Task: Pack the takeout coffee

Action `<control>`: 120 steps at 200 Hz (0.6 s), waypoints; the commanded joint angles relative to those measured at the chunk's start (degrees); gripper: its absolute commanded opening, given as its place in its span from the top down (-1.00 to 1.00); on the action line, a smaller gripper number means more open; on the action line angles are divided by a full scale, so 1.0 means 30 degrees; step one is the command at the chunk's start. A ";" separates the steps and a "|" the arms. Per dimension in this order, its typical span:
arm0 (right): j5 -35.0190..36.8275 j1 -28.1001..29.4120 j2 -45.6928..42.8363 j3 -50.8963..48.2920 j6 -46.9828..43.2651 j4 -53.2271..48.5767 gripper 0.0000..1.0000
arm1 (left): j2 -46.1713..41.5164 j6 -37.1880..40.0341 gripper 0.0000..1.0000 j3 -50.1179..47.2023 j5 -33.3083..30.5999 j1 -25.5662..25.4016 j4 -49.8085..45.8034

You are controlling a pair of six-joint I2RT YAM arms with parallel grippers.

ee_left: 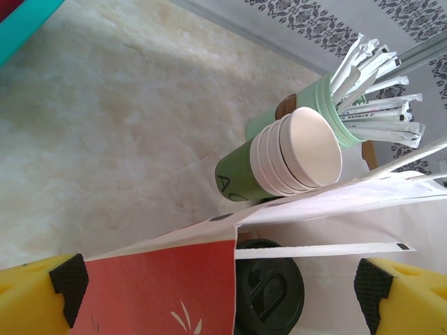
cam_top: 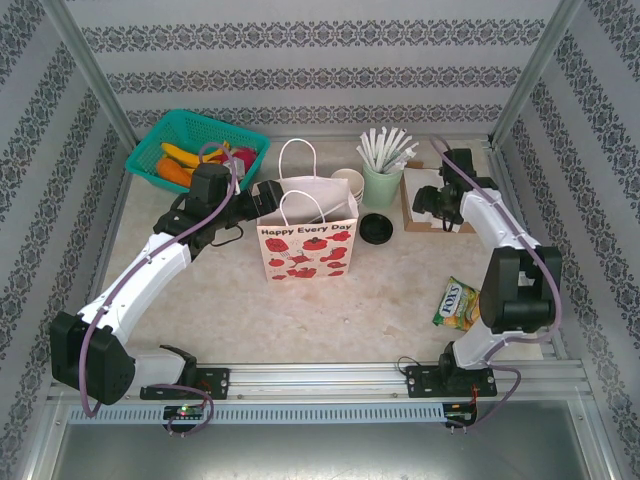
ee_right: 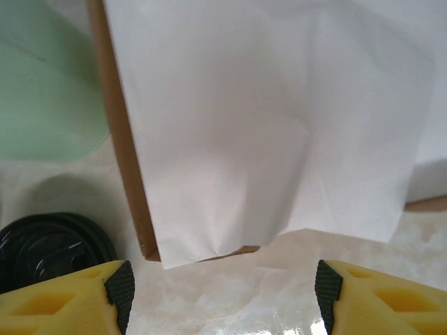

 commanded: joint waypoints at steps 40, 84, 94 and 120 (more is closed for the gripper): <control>-0.0880 0.0080 0.1443 -0.0561 0.3972 0.2403 -0.33 | -0.0290 0.0047 -0.99 -0.0390 -0.0206 -0.0188 0.0523; -0.0426 0.0076 0.2662 -0.0078 0.4013 0.3494 0.20 | -0.0409 0.0106 -0.99 -0.0431 -0.0392 -0.0188 0.0347; -0.0315 0.0083 0.2865 0.0036 0.3968 0.3454 0.23 | -0.0474 0.0124 -0.99 -0.0439 -0.0432 -0.0207 0.0343; 0.0111 0.0117 0.2703 -0.0296 0.3880 0.3841 0.66 | -0.0497 0.0142 -0.99 -0.0471 -0.0471 -0.0213 0.0317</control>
